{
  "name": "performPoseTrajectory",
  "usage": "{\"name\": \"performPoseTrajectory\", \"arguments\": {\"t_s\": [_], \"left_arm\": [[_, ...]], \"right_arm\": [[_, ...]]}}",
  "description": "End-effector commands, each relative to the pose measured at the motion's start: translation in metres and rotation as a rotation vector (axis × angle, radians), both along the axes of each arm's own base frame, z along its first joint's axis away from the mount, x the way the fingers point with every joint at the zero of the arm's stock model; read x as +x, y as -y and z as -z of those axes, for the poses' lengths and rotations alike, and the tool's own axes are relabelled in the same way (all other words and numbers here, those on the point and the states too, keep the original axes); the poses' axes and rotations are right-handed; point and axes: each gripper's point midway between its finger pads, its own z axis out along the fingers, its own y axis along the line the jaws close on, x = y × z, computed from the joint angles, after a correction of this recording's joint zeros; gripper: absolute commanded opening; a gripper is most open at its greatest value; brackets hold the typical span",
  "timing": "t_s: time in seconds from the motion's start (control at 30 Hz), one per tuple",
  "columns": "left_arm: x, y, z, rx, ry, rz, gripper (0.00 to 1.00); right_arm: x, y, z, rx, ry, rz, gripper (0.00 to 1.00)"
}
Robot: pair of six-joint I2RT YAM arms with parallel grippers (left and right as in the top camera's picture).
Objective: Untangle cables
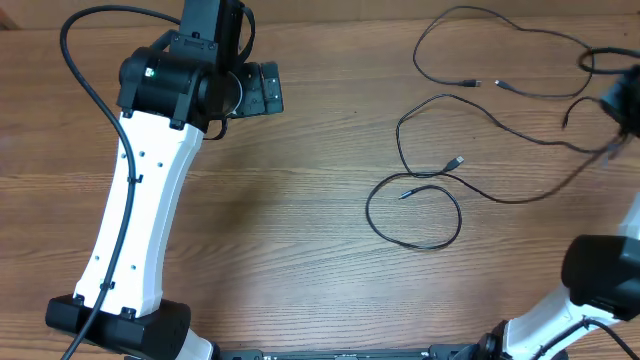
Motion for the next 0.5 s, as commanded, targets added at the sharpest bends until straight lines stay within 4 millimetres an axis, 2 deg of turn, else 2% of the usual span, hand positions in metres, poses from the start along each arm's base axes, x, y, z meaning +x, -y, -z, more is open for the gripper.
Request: {"name": "performPoseTrajectory", "arguments": {"t_s": [0.0,0.2,0.33,0.47], "left_arm": [[0.004,-0.002,-0.003,-0.004,0.013,-0.023,1.00],[0.009,-0.001,-0.005,-0.010,0.032,-0.023,0.99],[0.008,-0.001,-0.004,-0.009,0.028,-0.023,0.99],[0.006,-0.001,-0.003,-0.006,0.020,-0.023,1.00]], "right_arm": [[-0.026,0.026,0.003,-0.023,-0.029,0.095,0.04],[-0.048,0.054,0.033,-0.005,-0.091,0.186,0.04],[-0.052,0.067,0.052,-0.003,-0.091,0.221,0.10],[-0.055,0.071,0.066,0.004,-0.103,0.235,0.11]]}}
